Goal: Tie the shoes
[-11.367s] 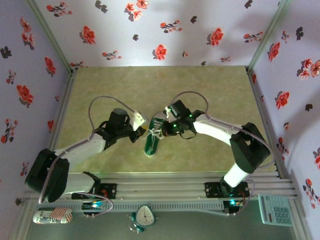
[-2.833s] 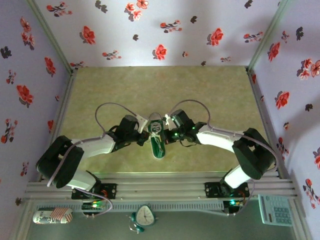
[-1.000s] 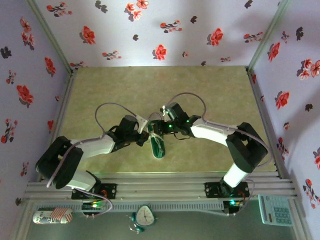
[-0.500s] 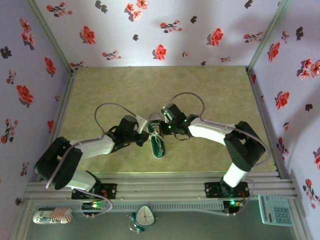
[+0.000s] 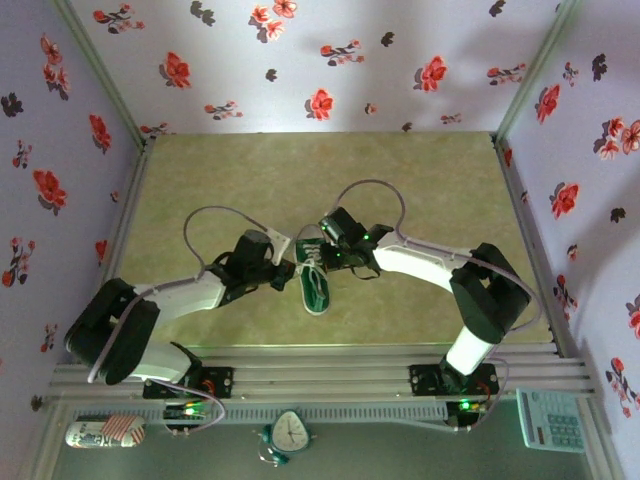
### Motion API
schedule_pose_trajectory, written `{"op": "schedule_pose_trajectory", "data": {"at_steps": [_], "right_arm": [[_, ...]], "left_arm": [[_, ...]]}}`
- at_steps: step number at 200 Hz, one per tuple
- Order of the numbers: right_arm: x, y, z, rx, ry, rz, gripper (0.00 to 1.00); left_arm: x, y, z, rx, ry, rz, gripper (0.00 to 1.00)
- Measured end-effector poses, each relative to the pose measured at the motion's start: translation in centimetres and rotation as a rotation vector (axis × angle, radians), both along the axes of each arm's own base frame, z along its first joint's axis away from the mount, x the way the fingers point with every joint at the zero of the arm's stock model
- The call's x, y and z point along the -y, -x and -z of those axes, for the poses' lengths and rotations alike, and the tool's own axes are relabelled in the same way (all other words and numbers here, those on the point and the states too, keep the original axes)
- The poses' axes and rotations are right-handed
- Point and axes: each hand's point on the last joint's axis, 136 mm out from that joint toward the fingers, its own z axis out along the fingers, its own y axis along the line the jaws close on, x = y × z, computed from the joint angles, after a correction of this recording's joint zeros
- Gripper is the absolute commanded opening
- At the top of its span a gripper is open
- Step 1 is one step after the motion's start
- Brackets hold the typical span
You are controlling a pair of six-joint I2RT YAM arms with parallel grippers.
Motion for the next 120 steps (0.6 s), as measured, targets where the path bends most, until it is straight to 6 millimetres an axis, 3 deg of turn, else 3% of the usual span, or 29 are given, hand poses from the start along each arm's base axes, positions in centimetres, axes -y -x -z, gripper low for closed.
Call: {"op": "schedule_pose_trajectory", "data": {"at_steps": [34,41,45,52,55,66,96,104,120], "right_arm": [[-0.3,0.2,0.0,-0.007,-0.016,-0.01,0.0],[-0.4,0.1,-0.2,0.0,-0.024,-0.015,0.23],[-0.5,0.1,-0.3,0.006,-0.033,-0.017,0.36],[-0.4,0.2,-0.6,0.019,-0.045,-0.022,0.51],[-0.3,0.3,-0.7,0.026,-0.049,-0.027,0.64],[-0.1,0.5,-1.7,0.054,-0.077,-0.031,0.83],[1.1,0.0,-6.5,0.22,-0.168,-0.004,0.92],[2.1,-0.5,-7.7,0.28,-0.179,0.03,0.99],[5.2,-1.5,-9.5,0.405,-0.173,0.128,0.99]], "left_arm": [[0.2,0.2,-0.1,-0.015,0.026,0.021,0.0],[0.3,0.3,-0.3,-0.019,0.04,0.031,0.27],[0.4,0.5,-0.4,-0.016,0.048,0.042,0.54],[0.6,0.6,-0.7,-0.011,0.067,0.053,0.91],[0.6,0.6,-0.9,-0.008,0.075,0.056,0.99],[0.7,0.8,-1.7,0.013,0.104,0.067,1.0],[0.3,0.9,-5.6,0.134,0.181,0.064,1.0],[-0.2,0.8,-7.1,0.183,0.196,0.042,1.0],[-1.9,0.2,-9.8,0.286,0.216,-0.033,1.0]]}}
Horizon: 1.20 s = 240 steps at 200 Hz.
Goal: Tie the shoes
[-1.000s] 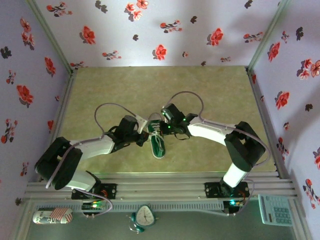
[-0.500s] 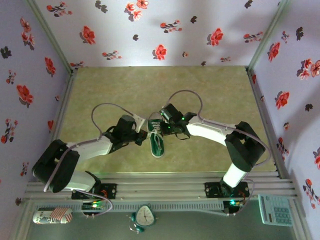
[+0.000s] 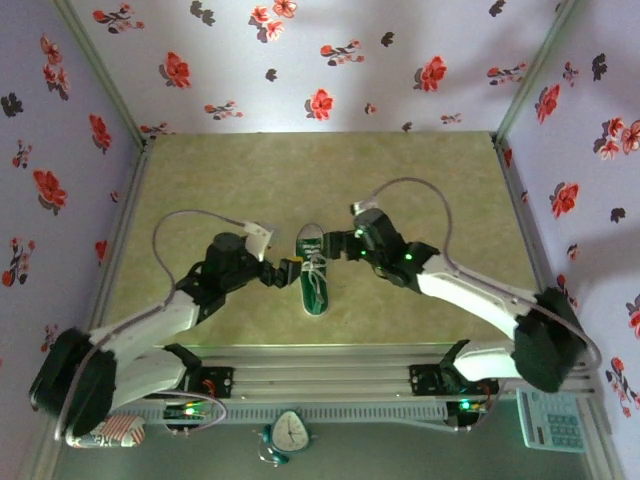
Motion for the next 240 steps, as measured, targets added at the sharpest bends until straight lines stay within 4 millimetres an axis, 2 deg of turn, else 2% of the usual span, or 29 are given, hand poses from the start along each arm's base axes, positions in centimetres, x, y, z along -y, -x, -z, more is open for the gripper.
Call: {"op": "schedule_pose_trajectory", "data": {"at_steps": [16,25,47,75,87,100,128,154,179,218,240], "right_arm": [[3.7,-0.9,-0.5,0.075,0.018,0.118,0.99],[5.9,-1.4,-0.4,0.102,0.04,0.186,0.99],[11.0,-2.7,-0.6,0.172,0.104,0.349,0.99],[16.7,-3.7,-0.4,0.252,0.2,0.51,0.99],[18.8,-3.9,0.4,0.256,0.254,0.557,0.99],[20.5,-4.2,1.6,0.236,0.323,0.594,0.99],[22.0,-5.5,3.0,0.237,0.418,0.586,0.99],[22.7,-7.1,5.0,0.251,0.474,0.55,0.99],[23.6,-7.8,6.9,0.232,0.476,0.527,0.99],[25.1,-7.7,8.0,0.256,0.404,0.54,0.99],[25.7,-7.9,8.1,0.278,0.353,0.554,0.99]], "left_arm": [[-2.7,-0.6,-2.4,0.088,0.02,-0.119,1.0],[-5.0,-1.0,-3.7,0.138,0.029,-0.212,1.0],[-10.8,-1.6,-5.1,0.221,0.007,-0.439,1.0],[-17.5,-1.6,-3.5,0.246,-0.107,-0.692,1.0],[-19.9,-1.5,-1.6,0.217,-0.175,-0.777,1.0],[-21.5,-1.4,0.7,0.181,-0.246,-0.825,1.0],[-22.6,-1.3,6.0,0.086,-0.385,-0.818,1.0],[-23.4,-2.7,8.1,0.034,-0.417,-0.801,1.0],[-23.8,-4.9,8.9,0.006,-0.383,-0.78,1.0],[-23.6,-9.3,8.1,0.052,-0.283,-0.729,1.0],[-23.2,-11.7,8.6,0.062,-0.26,-0.704,1.0]]}}
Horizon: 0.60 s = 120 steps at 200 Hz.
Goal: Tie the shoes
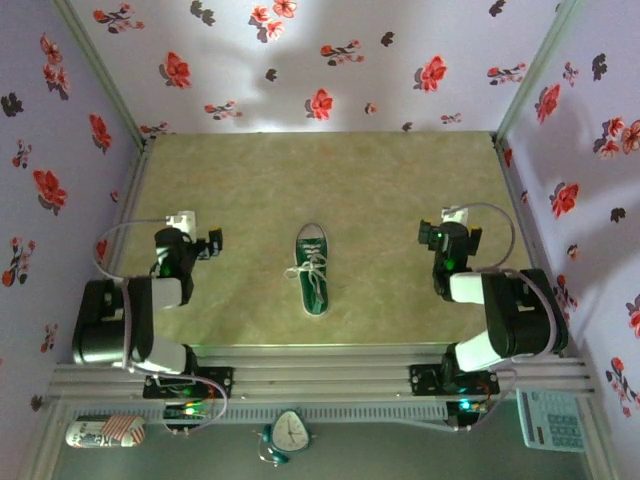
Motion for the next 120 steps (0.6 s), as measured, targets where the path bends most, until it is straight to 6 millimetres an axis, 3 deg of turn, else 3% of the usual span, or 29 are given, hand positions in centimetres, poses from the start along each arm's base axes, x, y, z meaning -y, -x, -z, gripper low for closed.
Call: {"op": "schedule_pose_trajectory", "data": {"at_steps": [28,120], "right_arm": [[0.5,-0.3,1.5,-0.018,-0.049,-0.006,0.99],[0.2,-0.8,1.1,0.004,-0.099,-0.034,0.99]], "left_arm": [[-0.1,-0.5,0.5,-0.009,0.01,-0.005,1.0],[0.0,-0.8,-0.2,0.018,0.011,-0.005,1.0]]}}
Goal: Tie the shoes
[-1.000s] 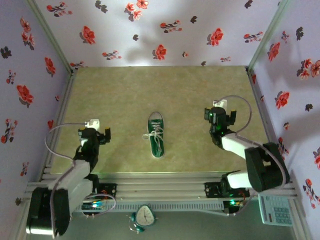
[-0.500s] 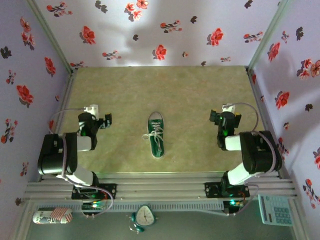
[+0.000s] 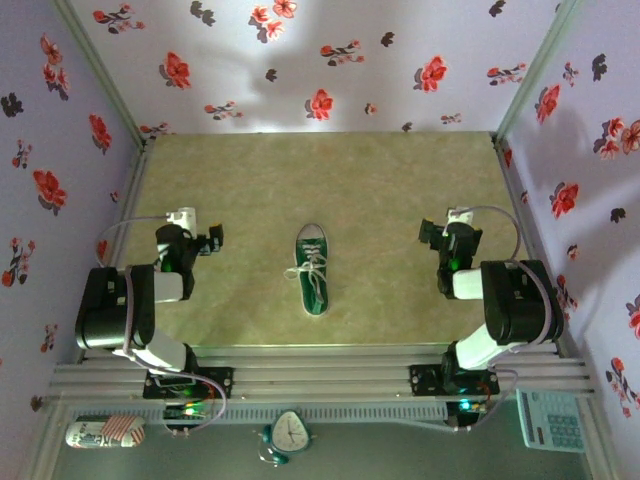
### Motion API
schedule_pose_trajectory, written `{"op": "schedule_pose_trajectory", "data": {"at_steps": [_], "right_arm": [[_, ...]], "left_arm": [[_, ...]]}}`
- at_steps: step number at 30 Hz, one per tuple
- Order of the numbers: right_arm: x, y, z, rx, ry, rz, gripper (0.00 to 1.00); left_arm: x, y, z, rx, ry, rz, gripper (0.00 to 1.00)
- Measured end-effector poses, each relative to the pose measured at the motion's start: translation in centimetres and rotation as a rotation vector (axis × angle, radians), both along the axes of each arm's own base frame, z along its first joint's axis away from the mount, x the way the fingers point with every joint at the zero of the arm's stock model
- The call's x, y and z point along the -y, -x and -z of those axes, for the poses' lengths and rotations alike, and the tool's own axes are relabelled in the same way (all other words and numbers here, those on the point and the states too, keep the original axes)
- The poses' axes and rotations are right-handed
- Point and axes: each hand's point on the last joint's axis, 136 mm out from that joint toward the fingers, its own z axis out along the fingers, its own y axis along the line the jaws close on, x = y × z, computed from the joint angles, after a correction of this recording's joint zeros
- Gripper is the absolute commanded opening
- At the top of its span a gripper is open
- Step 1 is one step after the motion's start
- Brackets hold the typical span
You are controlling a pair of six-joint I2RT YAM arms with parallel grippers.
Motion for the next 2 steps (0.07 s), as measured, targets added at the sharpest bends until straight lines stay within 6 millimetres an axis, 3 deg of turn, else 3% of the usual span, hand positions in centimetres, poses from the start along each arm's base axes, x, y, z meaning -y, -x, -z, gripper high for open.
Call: {"op": "schedule_pose_trajectory", "data": {"at_steps": [2], "right_arm": [[-0.05,-0.01,0.0,0.0,-0.001,-0.002,0.99]], "left_arm": [[-0.01,-0.06,-0.07,0.002,0.0,0.0,1.0]]}}
